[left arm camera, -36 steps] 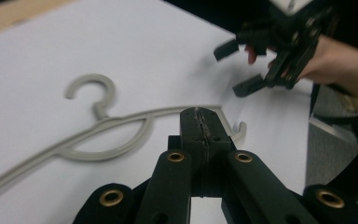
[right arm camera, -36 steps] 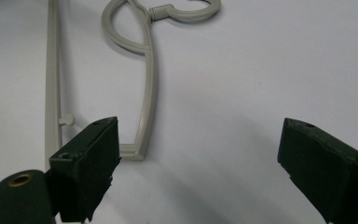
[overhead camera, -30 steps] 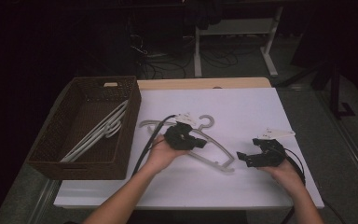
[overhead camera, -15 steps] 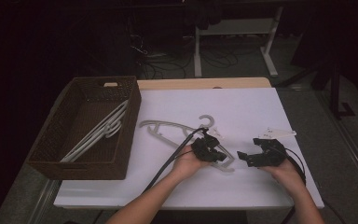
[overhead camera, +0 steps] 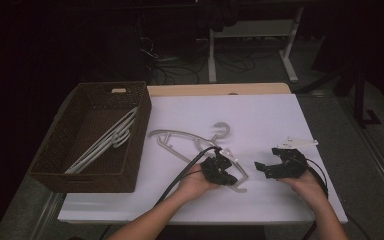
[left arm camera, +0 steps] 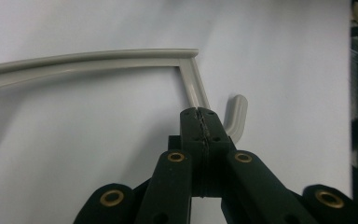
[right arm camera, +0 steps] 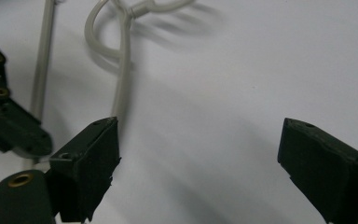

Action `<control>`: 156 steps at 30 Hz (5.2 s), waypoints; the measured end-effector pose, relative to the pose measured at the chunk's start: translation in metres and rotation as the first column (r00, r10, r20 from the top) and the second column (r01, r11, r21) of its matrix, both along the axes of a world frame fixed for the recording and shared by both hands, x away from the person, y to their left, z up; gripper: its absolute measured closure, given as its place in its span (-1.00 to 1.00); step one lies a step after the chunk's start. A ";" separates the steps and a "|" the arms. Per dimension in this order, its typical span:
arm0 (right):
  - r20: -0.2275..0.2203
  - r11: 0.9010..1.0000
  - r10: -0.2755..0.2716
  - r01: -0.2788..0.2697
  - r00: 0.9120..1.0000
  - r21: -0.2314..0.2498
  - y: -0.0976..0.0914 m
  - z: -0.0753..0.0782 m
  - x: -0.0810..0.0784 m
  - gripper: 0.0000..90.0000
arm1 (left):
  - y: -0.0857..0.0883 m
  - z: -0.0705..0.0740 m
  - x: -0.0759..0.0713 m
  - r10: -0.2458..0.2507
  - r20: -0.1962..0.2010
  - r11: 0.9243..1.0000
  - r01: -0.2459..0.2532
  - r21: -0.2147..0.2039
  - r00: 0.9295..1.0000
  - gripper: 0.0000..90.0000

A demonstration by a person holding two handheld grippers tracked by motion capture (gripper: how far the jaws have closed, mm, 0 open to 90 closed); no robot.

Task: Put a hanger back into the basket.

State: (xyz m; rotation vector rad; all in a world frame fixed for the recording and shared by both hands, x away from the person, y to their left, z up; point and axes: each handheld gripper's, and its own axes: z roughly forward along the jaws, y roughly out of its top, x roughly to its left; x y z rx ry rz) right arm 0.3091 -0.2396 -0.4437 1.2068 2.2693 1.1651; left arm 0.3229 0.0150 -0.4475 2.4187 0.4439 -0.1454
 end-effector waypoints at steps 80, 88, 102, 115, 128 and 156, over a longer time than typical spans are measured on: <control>-0.012 0.999 0.016 -0.016 1.000 0.030 0.000 0.000 0.001 -0.71 | 0.048 0.026 0.131 0.428 0.174 0.903 -0.429 -0.032 0.887 1.00; -0.013 1.000 0.014 -0.014 1.000 0.019 0.002 0.000 0.001 -0.71 | 0.022 0.026 0.083 0.290 0.121 0.957 -0.291 -0.013 0.949 1.00; -0.013 1.000 0.013 -0.013 1.000 0.022 0.000 0.000 0.001 -0.71 | -0.006 0.004 0.046 0.162 0.090 0.976 -0.173 0.134 0.983 1.00; -0.016 1.000 0.014 -0.014 1.000 0.021 0.000 0.000 0.002 -0.71 | 0.027 0.007 0.026 0.137 0.073 0.973 -0.148 0.178 0.988 1.00; -0.018 1.000 0.011 -0.010 1.000 0.015 0.003 0.000 0.002 -0.71 | 0.095 0.009 0.000 0.210 0.059 0.960 -0.217 0.178 0.976 1.00; -0.020 0.999 0.014 -0.014 1.000 0.030 0.000 0.000 0.002 -0.71 | 0.132 0.026 0.162 0.644 0.210 0.748 -0.663 0.027 0.735 1.00</control>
